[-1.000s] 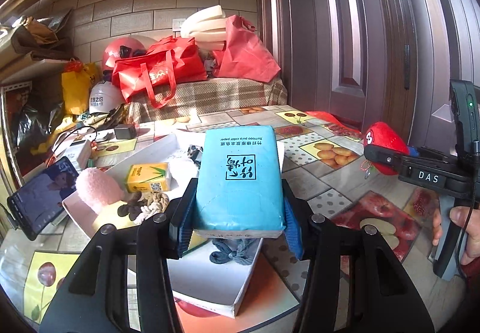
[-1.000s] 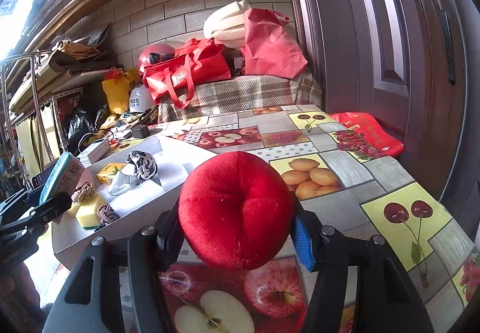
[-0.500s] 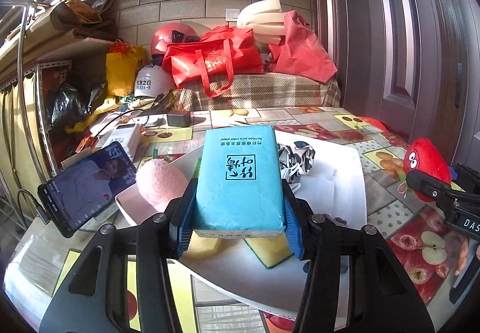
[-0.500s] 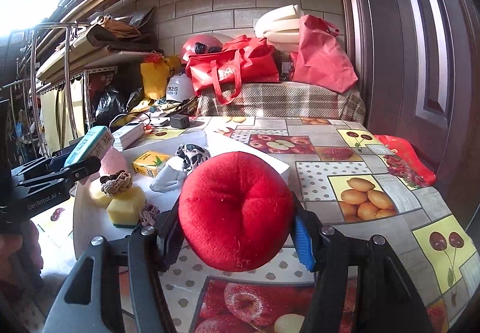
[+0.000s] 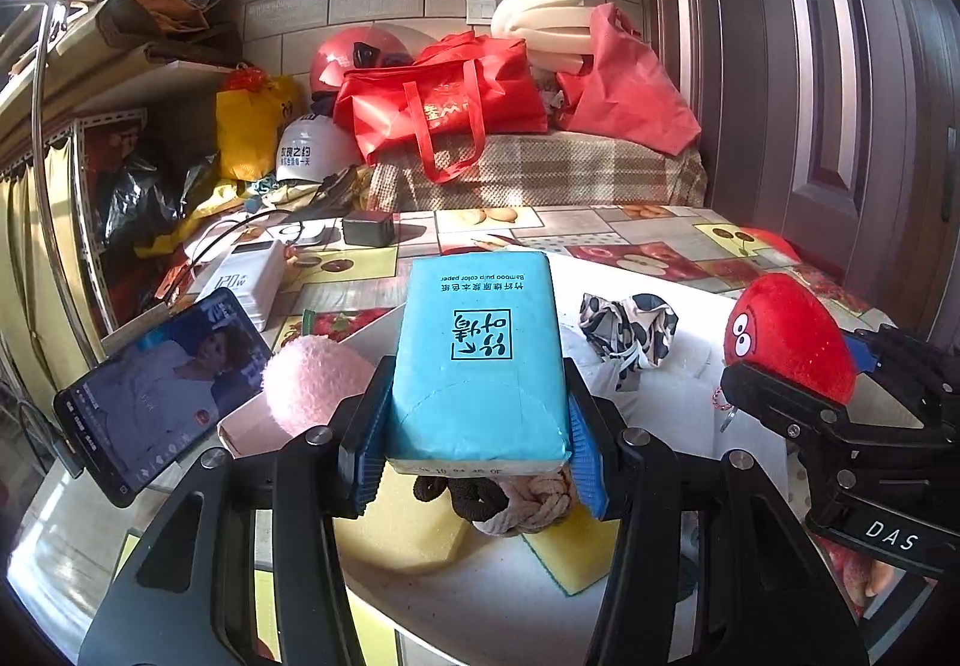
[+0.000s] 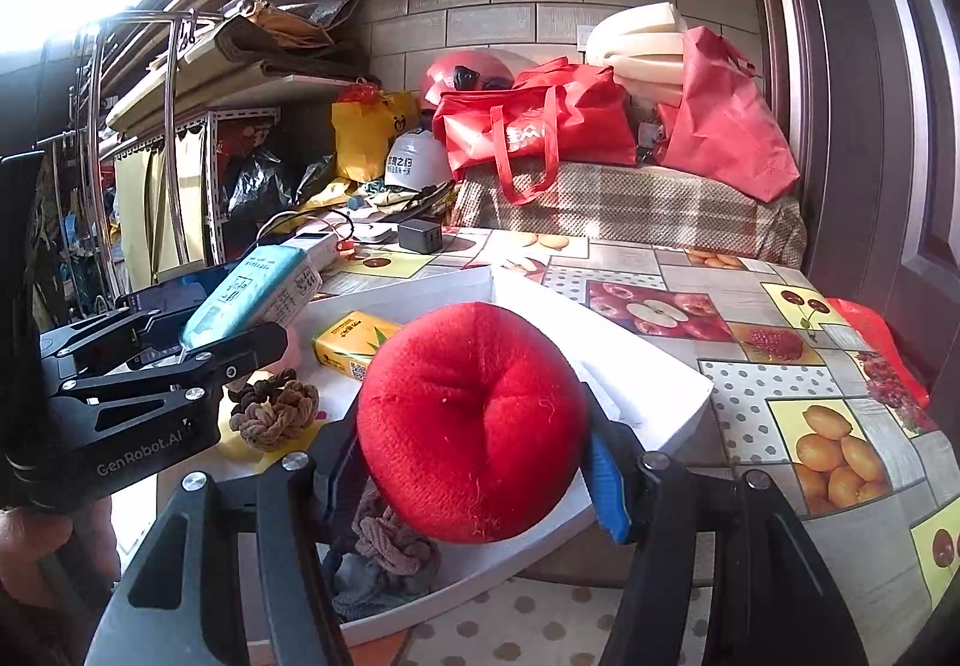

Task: Organize soft objects
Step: 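Carry the tissue pack and red plush over the white tray, then lower the tissue pack and red plush into the tray and open both tools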

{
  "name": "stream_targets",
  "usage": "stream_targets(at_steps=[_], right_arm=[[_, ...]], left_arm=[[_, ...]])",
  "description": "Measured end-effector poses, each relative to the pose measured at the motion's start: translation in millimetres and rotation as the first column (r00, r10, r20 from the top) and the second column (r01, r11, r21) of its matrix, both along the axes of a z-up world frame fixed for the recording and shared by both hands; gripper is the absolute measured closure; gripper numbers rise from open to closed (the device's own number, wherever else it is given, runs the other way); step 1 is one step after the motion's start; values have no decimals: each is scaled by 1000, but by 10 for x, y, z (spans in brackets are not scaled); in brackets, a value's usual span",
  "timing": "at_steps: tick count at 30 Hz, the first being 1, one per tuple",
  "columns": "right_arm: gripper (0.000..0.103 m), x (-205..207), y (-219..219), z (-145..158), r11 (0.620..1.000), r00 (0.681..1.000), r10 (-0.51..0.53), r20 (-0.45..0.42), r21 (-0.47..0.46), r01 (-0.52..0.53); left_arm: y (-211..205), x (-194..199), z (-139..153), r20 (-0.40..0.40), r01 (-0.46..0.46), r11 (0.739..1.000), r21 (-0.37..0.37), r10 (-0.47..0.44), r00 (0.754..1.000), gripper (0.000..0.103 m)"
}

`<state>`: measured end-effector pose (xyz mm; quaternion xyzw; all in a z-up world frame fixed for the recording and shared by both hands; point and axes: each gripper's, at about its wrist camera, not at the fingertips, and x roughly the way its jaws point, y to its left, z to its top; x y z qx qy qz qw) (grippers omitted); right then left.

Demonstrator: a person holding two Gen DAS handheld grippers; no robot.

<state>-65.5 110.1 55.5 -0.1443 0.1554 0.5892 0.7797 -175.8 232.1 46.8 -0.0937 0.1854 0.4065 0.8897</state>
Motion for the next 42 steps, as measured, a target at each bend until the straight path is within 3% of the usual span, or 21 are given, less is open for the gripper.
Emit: stream_targets(at_steps=[5, 11, 15, 20, 24, 26, 27, 29, 30, 31, 33, 42], right_arm=[[42, -29, 180, -32, 998, 999, 34, 11, -47, -34], [42, 48, 471, -129, 987, 999, 33, -14, -160, -34], [42, 141, 568, -122, 989, 1000, -8, 17, -150, 10], [42, 312, 616, -121, 988, 998, -57, -39, -148, 50], [39, 276, 590, -102, 990, 998, -60, -22, -131, 56], [24, 243, 587, -91, 990, 998, -63, -1, -125, 62], [15, 230, 581, -85, 990, 998, -68, 9, -120, 69], [14, 251, 558, -69, 991, 996, -88, 10, -105, 88], [13, 272, 543, -64, 990, 995, -100, 3, -98, 100], [9, 299, 540, -56, 989, 994, -112, -6, -93, 111], [0, 348, 524, -52, 986, 990, -142, -21, -89, 140], [0, 309, 429, -10, 988, 988, -153, -8, -29, 152]], left_arm=[[111, 101, -8, -15, 6, 1000, -2, -6, 1000, 52], [339, 250, -93, -75, 13, 993, -115, -21, 997, 52], [415, 214, -108, -54, -13, 989, -146, 5, 999, 53], [421, 199, -74, -42, -54, 992, -110, 50, 998, 53], [328, 246, -44, -71, -83, 996, -44, 80, 994, 52], [278, 230, -21, -66, -100, 995, -5, 100, 993, 46], [253, 209, -9, -60, -124, 992, 16, 125, 990, 37], [255, 141, 1, -37, -159, 987, 23, 160, 986, 21], [282, 102, -2, -24, -161, 987, 11, 161, 987, 5], [298, 79, -2, -16, -160, 987, 1, 160, 987, 0], [298, 54, 10, -3, -161, 987, 1, 161, 987, 0], [218, 46, 43, 8, -168, 985, 36, 167, 986, 0]])
